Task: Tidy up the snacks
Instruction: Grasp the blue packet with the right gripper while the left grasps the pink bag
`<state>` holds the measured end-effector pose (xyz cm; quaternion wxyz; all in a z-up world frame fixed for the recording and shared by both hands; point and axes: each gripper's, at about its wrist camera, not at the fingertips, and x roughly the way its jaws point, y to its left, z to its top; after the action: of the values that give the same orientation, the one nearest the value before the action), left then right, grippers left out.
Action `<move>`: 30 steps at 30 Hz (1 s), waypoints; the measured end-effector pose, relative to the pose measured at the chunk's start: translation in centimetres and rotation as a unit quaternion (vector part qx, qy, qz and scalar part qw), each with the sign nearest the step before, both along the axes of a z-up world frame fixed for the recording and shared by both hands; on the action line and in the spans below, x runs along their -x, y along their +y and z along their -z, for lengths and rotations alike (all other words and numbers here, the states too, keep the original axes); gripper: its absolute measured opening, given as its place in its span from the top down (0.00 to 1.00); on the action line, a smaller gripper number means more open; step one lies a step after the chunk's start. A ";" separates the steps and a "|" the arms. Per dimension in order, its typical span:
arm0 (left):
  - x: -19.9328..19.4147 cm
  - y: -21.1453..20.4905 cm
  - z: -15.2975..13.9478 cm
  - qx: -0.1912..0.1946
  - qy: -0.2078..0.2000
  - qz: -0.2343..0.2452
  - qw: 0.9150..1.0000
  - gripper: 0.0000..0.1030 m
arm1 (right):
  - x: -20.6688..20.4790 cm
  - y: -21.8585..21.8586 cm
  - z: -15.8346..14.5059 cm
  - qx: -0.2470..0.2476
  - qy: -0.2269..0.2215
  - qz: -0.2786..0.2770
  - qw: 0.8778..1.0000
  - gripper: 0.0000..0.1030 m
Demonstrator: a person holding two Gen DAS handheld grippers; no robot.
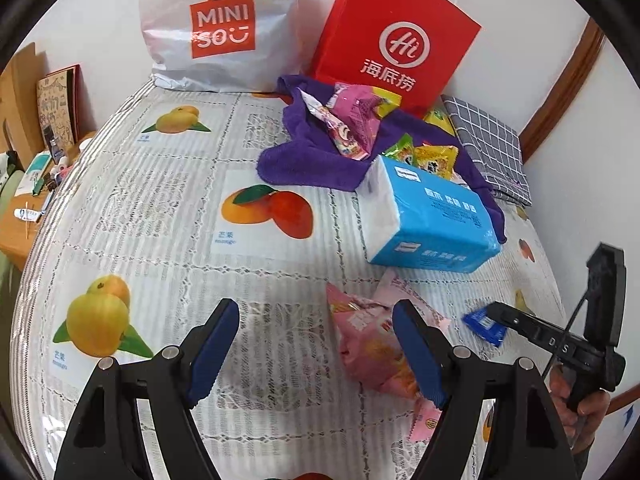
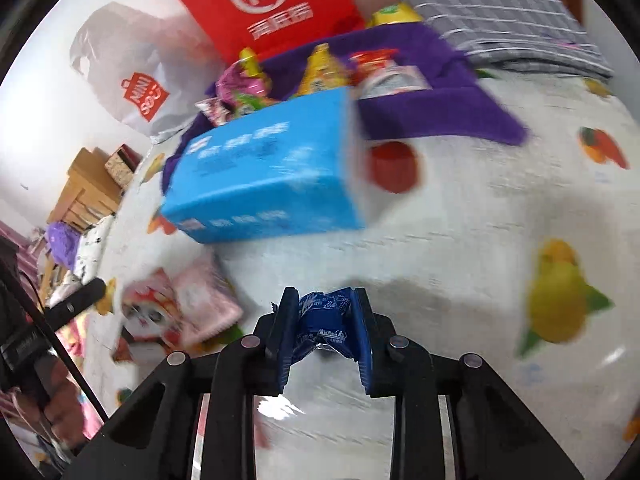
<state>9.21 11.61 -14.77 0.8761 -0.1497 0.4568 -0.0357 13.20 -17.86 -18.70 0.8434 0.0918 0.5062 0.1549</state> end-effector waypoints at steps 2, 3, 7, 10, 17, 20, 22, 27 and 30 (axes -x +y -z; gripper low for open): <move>-0.1 -0.5 0.0 0.002 0.001 0.004 1.000 0.25 | 0.7 -1.1 0.0 0.016 -0.015 -0.004 1.000 0.64; -0.2 -0.7 0.0 0.004 0.001 0.006 1.000 0.25 | 1.0 -1.5 0.1 0.020 -0.018 -0.011 1.000 0.62; -0.2 -1.9 -0.3 -0.004 0.000 0.018 1.000 0.25 | 2.3 -2.2 -0.4 0.019 -0.031 -0.033 0.999 0.43; -0.1 -2.5 -0.4 -0.007 -0.001 0.021 1.000 0.25 | 2.9 -1.4 -0.7 0.021 -0.046 -0.054 0.997 0.33; 0.4 -3.1 -0.8 -0.028 0.002 0.024 0.999 0.25 | 2.0 1.9 1.3 0.090 -0.037 -0.092 0.991 0.30; 0.8 -3.0 -0.9 -0.035 0.001 0.022 0.999 0.25 | 2.0 2.2 1.4 0.101 -0.054 -0.089 0.989 0.33; 0.9 -2.9 -0.8 -0.037 0.002 0.022 0.999 0.25 | 1.8 2.0 1.5 0.097 -0.059 -0.081 0.990 0.39; 0.9 -3.4 -0.3 -0.042 0.010 0.026 0.999 0.25 | 1.8 1.0 1.4 0.087 -0.066 -0.073 0.991 0.52; 0.8 -3.9 -0.1 -0.041 0.013 0.031 0.999 0.25 | 2.4 -0.1 0.8 0.057 -0.062 -0.062 0.995 0.53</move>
<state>8.42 7.72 -14.70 0.8739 -0.0993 0.4739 -0.0423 10.84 -17.99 -19.52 0.8657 0.0028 0.4659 0.1831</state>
